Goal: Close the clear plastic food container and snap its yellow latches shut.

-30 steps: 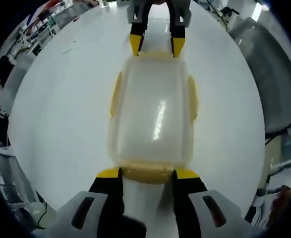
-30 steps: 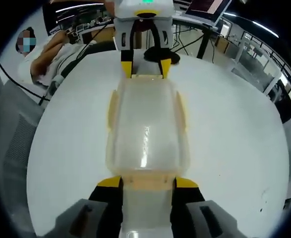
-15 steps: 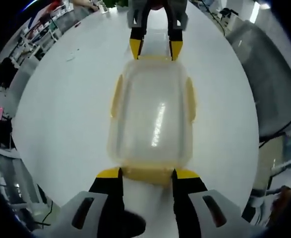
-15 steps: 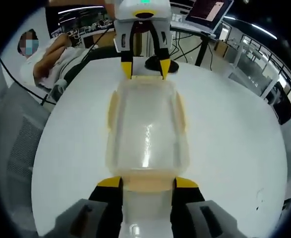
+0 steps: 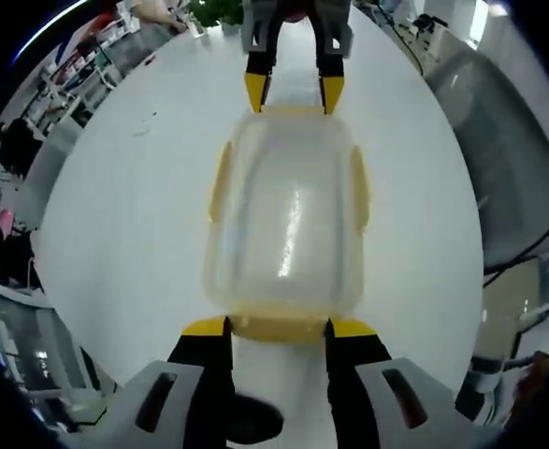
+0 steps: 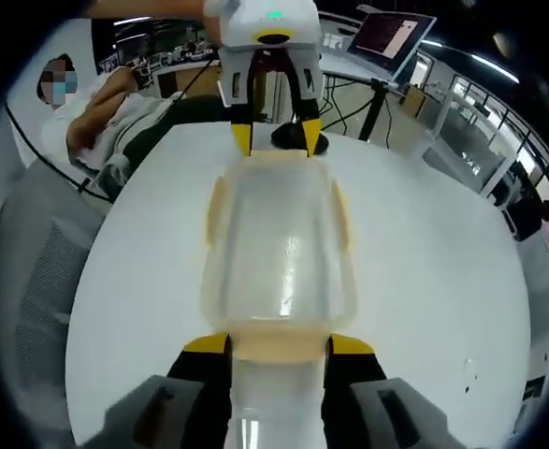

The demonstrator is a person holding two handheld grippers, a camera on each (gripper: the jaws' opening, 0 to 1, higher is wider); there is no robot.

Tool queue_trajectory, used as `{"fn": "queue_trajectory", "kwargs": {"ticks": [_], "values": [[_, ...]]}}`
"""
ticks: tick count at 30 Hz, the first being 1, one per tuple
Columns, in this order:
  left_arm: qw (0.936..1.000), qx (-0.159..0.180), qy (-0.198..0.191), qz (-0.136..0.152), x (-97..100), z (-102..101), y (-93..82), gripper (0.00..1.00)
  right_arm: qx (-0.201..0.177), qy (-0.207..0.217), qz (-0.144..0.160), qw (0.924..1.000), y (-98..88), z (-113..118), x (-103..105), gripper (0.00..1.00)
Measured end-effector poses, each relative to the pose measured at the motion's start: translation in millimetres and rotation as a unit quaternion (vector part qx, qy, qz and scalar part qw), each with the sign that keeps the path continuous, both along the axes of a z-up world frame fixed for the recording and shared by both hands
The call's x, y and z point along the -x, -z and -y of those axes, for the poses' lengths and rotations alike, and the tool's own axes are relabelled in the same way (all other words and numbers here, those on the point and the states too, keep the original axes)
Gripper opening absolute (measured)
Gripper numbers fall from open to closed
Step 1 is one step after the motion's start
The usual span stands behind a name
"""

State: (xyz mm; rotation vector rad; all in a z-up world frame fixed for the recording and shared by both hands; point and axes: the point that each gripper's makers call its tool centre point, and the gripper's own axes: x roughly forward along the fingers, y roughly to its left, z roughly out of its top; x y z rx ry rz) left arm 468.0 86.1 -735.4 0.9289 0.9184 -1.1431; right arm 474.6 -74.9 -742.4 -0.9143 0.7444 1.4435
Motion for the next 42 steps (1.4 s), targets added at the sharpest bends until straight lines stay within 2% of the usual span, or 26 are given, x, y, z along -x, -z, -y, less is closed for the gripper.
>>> {"fn": "queue_trajectory", "kwargs": {"ticks": [18, 28, 42], "values": [[0.9996, 0.018, 0.007, 0.020, -4.7, 44.6, -29.8, 0.37, -0.002, 0.000, 0.021, 0.9998, -29.3, 44.2, -4.8, 0.35], [0.9994, 0.022, 0.009, 0.024, -4.6, 72.1, -36.9, 0.37, -0.001, 0.000, 0.027, 0.9996, -36.2, 70.7, -5.5, 0.35], [0.9992, 0.027, 0.013, 0.028, -17.8, 110.8, -38.2, 0.37, 0.001, 0.002, 0.030, 0.9995, -39.3, 114.5, -11.7, 0.35]]}}
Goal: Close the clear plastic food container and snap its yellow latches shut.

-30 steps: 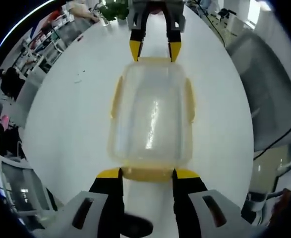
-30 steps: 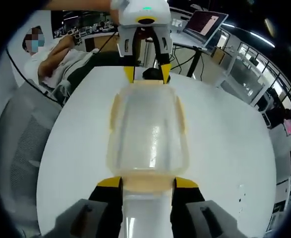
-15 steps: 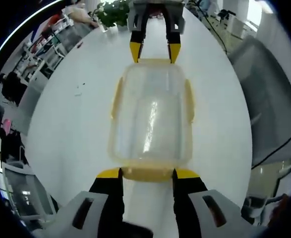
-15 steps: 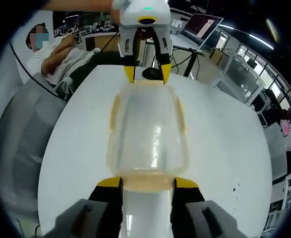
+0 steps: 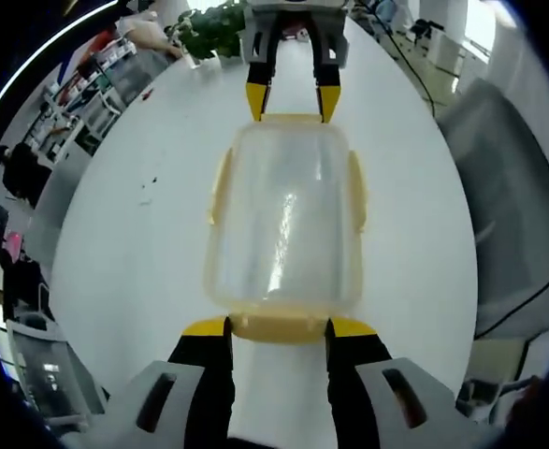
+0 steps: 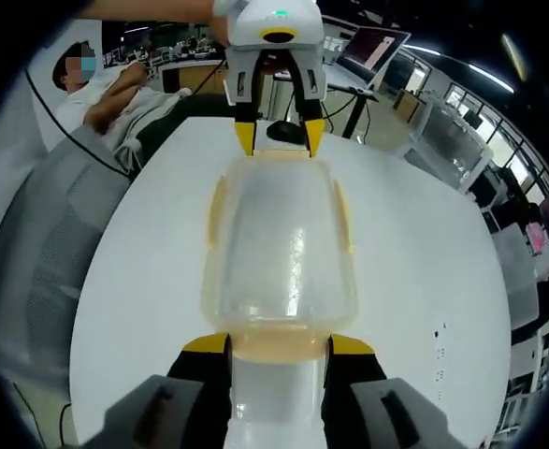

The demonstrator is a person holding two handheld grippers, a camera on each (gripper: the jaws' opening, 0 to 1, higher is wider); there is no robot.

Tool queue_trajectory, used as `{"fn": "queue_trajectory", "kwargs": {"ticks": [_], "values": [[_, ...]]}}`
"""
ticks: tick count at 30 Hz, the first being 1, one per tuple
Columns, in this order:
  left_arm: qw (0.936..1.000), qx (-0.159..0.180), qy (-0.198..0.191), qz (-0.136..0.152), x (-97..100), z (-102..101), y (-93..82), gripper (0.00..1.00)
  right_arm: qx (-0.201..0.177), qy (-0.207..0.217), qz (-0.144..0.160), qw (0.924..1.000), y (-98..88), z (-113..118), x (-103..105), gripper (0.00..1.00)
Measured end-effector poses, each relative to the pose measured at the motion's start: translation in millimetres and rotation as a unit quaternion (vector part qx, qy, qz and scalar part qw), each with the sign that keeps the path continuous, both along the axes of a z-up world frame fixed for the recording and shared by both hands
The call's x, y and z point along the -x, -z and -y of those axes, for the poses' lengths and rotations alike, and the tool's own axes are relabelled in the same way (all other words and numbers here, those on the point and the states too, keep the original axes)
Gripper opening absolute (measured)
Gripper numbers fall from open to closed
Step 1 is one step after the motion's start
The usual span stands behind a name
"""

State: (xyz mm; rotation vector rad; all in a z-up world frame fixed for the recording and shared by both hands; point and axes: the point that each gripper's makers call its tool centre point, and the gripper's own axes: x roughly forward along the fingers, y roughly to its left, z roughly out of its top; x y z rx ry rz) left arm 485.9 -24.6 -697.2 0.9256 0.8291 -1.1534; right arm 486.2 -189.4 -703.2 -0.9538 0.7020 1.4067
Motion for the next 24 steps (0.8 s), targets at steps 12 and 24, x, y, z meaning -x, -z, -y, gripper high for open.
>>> {"fn": "queue_trajectory", "kwargs": {"ticks": [12, 24], "values": [[1.0000, 0.004, 0.003, -0.001, -6.0, 31.8, 2.4, 0.37, 0.001, 0.005, -0.001, 1.0000, 0.2, 31.1, -3.2, 0.35], [0.9999, 0.016, 0.002, 0.000, -8.8, 58.9, 4.7, 0.37, 0.003, 0.006, -0.006, 1.0000, 3.2, 58.4, -7.9, 0.35]]}}
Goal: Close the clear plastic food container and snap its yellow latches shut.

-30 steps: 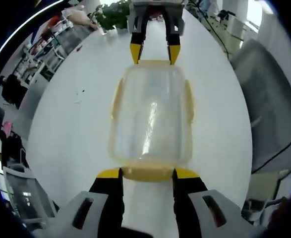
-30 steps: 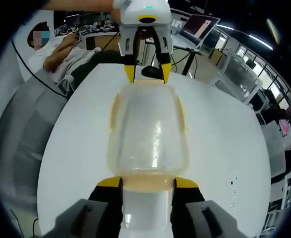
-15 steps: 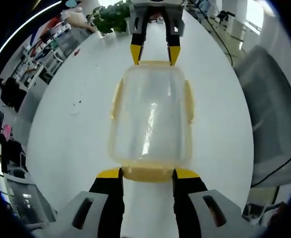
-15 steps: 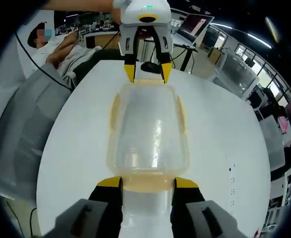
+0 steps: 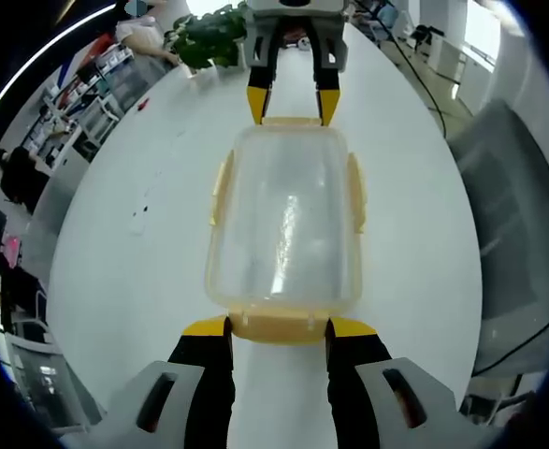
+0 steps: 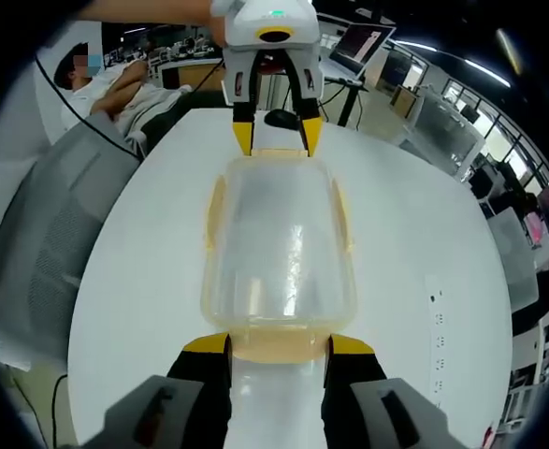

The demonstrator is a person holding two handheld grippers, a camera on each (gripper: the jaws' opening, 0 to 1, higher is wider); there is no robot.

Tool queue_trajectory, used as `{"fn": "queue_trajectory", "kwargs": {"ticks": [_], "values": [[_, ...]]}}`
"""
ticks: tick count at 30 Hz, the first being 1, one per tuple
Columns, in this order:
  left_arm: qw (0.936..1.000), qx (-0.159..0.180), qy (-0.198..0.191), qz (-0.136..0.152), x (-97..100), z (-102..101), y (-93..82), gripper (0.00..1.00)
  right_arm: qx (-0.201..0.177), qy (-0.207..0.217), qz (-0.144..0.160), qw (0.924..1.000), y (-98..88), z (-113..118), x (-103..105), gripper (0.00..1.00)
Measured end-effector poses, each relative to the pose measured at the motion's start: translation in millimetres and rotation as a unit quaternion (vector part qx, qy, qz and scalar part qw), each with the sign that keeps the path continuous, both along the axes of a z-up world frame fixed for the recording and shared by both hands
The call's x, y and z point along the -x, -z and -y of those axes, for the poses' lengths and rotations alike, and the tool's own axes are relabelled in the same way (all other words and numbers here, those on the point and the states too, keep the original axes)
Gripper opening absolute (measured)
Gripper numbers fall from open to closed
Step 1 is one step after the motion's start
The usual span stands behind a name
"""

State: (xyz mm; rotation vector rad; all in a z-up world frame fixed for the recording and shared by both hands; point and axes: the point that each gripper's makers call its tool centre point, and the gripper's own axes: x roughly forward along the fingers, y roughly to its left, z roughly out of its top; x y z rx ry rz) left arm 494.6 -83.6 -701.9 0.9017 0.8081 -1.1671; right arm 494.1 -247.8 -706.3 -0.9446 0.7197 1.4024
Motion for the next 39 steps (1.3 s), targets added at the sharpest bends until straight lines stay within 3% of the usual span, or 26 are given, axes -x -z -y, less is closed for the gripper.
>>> {"fn": "queue_trajectory", "kwargs": {"ticks": [25, 39], "values": [[0.9998, 0.014, -0.007, -0.012, -3.6, 43.1, 11.5, 0.37, 0.011, -0.005, -0.017, 0.9998, 12.1, 41.9, -8.1, 0.35], [0.9996, 0.015, -0.010, -0.022, -1.3, 52.1, 19.3, 0.37, 0.015, -0.003, -0.036, 0.9993, 21.2, 51.0, -7.3, 0.36]]}}
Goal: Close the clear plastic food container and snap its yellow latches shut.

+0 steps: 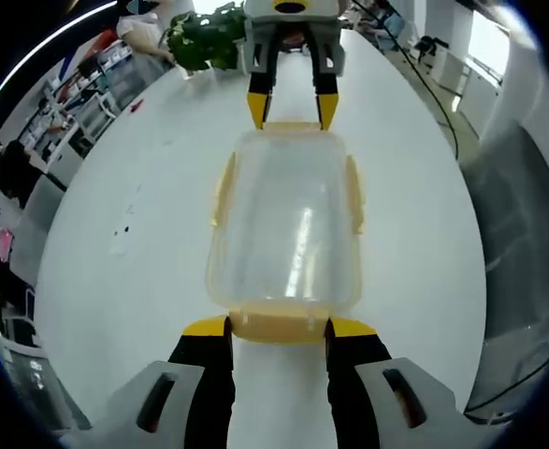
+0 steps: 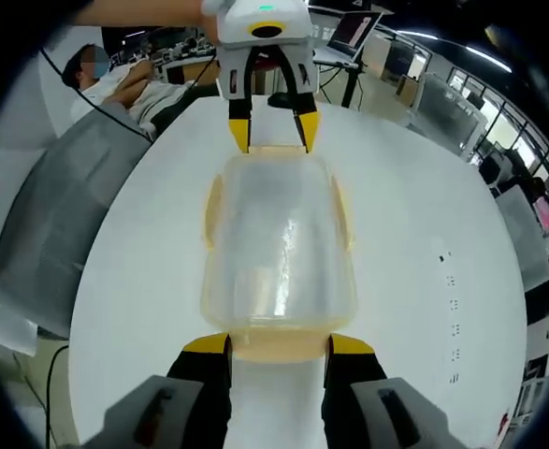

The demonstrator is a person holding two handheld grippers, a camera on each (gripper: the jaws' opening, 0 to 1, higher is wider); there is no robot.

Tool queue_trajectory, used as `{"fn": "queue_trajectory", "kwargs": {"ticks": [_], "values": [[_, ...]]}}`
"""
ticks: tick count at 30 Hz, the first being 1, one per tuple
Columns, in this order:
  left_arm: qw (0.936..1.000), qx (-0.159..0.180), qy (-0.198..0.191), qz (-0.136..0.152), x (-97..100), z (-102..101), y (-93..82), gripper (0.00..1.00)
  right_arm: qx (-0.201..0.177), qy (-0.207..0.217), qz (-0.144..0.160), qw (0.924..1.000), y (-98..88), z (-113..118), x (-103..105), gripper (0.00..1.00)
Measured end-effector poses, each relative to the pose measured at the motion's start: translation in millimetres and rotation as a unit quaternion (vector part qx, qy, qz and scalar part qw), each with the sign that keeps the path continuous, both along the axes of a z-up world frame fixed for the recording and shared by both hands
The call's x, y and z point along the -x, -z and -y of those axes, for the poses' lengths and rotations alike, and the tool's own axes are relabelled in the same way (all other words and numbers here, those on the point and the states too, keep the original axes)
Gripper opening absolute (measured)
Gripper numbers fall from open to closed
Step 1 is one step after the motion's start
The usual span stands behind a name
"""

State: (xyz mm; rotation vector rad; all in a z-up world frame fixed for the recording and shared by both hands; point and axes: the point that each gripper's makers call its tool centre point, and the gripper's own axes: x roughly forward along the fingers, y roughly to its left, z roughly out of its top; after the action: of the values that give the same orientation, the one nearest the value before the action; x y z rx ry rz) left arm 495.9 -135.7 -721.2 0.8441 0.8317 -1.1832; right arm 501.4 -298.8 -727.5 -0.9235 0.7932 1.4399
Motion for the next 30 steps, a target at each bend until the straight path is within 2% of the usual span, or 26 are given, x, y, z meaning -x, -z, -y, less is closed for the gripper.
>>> {"fn": "queue_trajectory", "kwargs": {"ticks": [18, 30], "values": [[1.0000, 0.000, 0.000, -0.008, -0.2, 0.2, 11.6, 0.37, 0.003, -0.001, -0.011, 0.9999, 15.2, 0.6, -1.2, 0.36], [0.9999, 0.007, -0.002, -0.014, -1.5, -0.3, 14.6, 0.37, -0.001, -0.001, -0.015, 0.9999, 16.4, 0.2, -2.4, 0.36]]}}
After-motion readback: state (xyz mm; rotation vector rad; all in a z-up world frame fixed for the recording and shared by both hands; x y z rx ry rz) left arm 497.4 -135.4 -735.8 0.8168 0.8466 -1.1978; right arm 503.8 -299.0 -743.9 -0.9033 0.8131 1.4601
